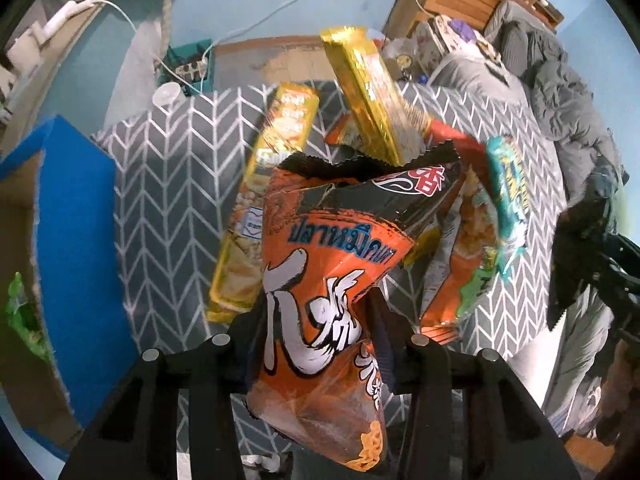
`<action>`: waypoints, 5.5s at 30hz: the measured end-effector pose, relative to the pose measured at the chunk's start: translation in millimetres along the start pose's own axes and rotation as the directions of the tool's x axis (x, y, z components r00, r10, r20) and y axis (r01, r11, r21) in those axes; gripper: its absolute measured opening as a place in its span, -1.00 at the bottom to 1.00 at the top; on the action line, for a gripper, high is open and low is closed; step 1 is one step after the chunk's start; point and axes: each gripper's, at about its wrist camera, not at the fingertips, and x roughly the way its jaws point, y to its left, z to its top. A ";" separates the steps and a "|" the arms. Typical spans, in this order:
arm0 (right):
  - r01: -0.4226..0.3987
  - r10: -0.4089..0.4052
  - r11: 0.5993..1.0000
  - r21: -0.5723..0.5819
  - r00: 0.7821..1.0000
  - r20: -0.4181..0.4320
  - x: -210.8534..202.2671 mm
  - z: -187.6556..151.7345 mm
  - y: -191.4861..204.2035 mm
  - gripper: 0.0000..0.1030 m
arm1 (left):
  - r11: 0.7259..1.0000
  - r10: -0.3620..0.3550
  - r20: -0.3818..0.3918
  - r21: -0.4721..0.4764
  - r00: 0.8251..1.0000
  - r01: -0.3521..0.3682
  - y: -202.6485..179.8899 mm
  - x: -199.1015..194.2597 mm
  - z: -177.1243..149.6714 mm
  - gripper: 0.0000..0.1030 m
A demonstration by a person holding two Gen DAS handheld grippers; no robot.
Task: Organize snacks
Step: 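Carry the orange bag and black packet with both tools over the box, then open both tools to drop the orange bag and black packet into the box, then move both open tools from the box over the snack pile on the table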
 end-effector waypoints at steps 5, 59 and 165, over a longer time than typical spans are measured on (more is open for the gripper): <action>-0.018 0.019 1.000 -0.024 1.000 0.012 -7.6 9.3 13.0 0.38 | 1.000 0.002 0.037 -0.020 0.999 -0.001 7.3 -26.0 -1.7 -0.10; -0.303 0.283 0.812 -0.499 0.952 -0.117 34.0 65.1 301.8 0.38 | 0.867 0.179 0.170 -0.492 0.969 -0.074 218.4 -135.0 -85.4 -0.10; 0.112 -0.020 0.935 0.336 0.964 -0.265 70.0 -6.1 -23.4 0.63 | 0.998 0.031 -0.049 0.055 0.998 -0.028 44.0 20.7 66.3 0.47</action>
